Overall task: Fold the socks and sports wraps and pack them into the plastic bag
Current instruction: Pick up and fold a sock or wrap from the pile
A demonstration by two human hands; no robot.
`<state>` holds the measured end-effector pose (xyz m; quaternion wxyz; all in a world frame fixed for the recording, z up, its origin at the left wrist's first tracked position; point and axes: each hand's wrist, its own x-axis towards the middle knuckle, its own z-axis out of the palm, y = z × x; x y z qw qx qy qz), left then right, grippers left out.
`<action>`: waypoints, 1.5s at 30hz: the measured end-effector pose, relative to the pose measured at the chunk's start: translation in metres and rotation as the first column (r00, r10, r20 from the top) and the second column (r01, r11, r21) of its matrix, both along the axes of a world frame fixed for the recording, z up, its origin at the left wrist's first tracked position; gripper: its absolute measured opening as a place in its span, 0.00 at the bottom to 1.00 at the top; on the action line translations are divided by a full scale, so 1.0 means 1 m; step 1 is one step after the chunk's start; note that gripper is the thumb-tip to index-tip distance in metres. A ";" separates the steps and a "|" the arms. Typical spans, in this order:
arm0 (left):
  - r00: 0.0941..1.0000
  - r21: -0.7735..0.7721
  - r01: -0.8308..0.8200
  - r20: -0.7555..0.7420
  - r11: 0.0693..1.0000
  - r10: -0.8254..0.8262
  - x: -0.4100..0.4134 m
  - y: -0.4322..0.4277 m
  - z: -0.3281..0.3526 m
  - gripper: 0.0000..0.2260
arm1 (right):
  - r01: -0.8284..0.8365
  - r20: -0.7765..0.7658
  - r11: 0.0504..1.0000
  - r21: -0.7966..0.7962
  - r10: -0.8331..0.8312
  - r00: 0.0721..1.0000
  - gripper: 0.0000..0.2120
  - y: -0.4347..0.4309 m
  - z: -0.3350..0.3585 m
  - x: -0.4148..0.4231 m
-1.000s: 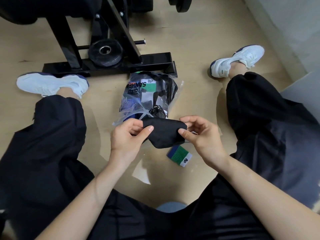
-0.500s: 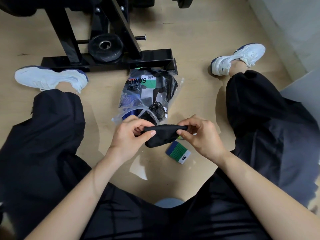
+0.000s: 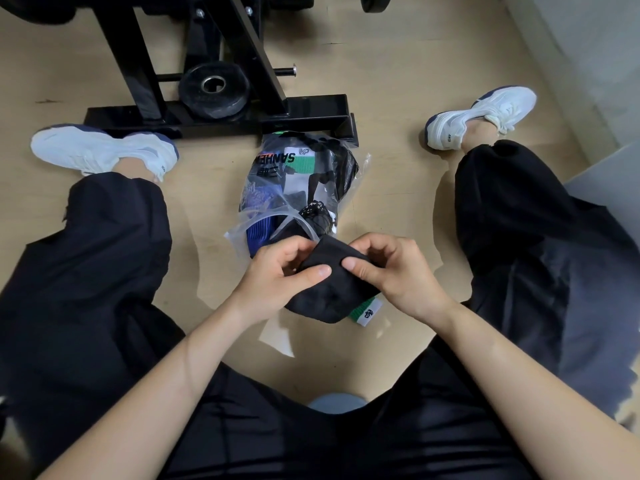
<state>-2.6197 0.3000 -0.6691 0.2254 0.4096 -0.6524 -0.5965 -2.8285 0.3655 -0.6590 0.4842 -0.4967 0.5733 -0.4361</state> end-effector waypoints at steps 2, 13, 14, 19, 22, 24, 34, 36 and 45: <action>0.998 0.007 0.040 0.053 0.999 -0.041 0.005 -0.002 -0.004 0.09 | 0.056 0.066 0.998 0.005 -0.056 0.996 0.03 0.000 0.001 -0.007; 0.986 0.117 -0.166 -0.006 0.979 0.168 -0.002 -0.001 -0.004 0.02 | 0.058 -0.114 0.998 -0.022 -0.060 0.992 0.27 0.001 0.002 -0.015; 0.981 0.120 -0.195 0.016 0.973 0.195 -0.002 -0.001 -0.005 0.01 | 0.020 -0.162 0.999 -0.040 -0.026 0.986 0.32 0.001 0.002 -0.014; 0.945 0.145 -0.327 0.053 0.934 0.322 -0.004 0.000 -0.007 0.02 | -0.197 -0.352 0.975 -0.104 0.149 0.924 0.29 0.004 -0.001 -0.010; 0.930 0.158 -0.368 0.053 0.916 0.364 -0.003 0.000 -0.004 0.06 | -0.221 -0.367 0.975 -0.037 0.192 0.910 0.27 0.004 -0.005 -0.007; 0.943 0.196 -0.330 0.030 0.923 0.331 -0.002 -0.001 -0.001 0.11 | -0.198 -0.432 0.980 0.004 0.180 0.884 0.30 0.002 -0.007 -0.005; 0.919 0.155 -0.388 -0.012 0.908 0.395 -0.006 0.002 -0.003 0.14 | -0.126 -0.382 0.991 -0.053 0.096 0.919 0.32 0.002 -0.005 0.001; 0.900 0.082 -0.436 0.019 0.896 0.436 -0.006 0.001 -0.007 0.14 | -0.138 -0.326 0.990 -0.037 0.119 0.938 0.31 0.004 -0.003 0.004; 0.958 0.066 -0.269 -0.080 0.961 0.274 -0.013 0.010 -0.002 0.11 | -0.023 0.020 0.998 0.055 0.022 1.000 0.27 0.005 -0.005 0.018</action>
